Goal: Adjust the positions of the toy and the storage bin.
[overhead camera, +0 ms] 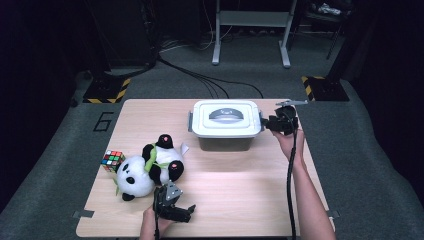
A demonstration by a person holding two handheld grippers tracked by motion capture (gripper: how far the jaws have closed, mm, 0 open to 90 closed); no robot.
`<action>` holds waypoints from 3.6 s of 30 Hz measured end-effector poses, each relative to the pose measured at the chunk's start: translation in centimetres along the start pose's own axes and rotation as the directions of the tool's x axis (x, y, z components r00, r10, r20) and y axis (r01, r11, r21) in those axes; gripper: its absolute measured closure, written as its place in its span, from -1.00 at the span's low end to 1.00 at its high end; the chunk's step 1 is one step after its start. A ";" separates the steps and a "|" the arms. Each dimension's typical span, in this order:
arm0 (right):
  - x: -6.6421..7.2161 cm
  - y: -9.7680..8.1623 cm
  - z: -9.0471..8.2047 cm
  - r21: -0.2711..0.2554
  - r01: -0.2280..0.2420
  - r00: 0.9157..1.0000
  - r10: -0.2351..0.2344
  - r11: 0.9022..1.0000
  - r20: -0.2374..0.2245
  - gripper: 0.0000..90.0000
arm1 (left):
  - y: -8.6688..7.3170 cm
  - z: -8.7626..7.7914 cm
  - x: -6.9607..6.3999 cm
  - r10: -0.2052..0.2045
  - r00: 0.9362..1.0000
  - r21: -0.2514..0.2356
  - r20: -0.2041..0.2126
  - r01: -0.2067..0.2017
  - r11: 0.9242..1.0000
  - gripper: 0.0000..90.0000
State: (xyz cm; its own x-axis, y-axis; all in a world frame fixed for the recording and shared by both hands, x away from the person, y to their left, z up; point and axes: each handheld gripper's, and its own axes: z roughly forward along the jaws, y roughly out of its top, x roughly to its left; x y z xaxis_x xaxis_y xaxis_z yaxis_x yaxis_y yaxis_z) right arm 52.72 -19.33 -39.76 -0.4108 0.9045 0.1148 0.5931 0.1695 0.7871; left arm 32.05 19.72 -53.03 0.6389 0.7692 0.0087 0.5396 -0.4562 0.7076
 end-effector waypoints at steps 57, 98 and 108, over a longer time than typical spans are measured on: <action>1.8 -1.4 -1.2 0.056 -0.040 0.996 0.035 0.998 0.080 0.61 | 0.0 0.0 0.0 -0.001 1.000 0.000 -0.001 0.001 1.000 -1.00; 1.2 -0.8 -0.5 0.129 -0.062 0.993 0.048 0.990 0.105 0.80 | 0.0 0.0 0.0 0.000 1.000 0.000 -0.001 0.000 1.000 -1.00; 1.9 -2.3 -2.1 0.130 -0.057 0.996 0.048 0.990 0.077 0.79 | 0.0 0.0 0.0 -0.001 1.000 -0.001 -0.001 0.001 1.000 -1.00</action>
State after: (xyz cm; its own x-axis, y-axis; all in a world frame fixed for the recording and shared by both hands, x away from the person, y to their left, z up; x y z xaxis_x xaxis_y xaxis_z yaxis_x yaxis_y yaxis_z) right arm 49.08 -18.79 -40.09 -0.3276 0.9390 0.1050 0.7007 0.1669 0.6936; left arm 32.05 19.72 -53.04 0.6383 0.7697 0.0087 0.5395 -0.4555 0.7082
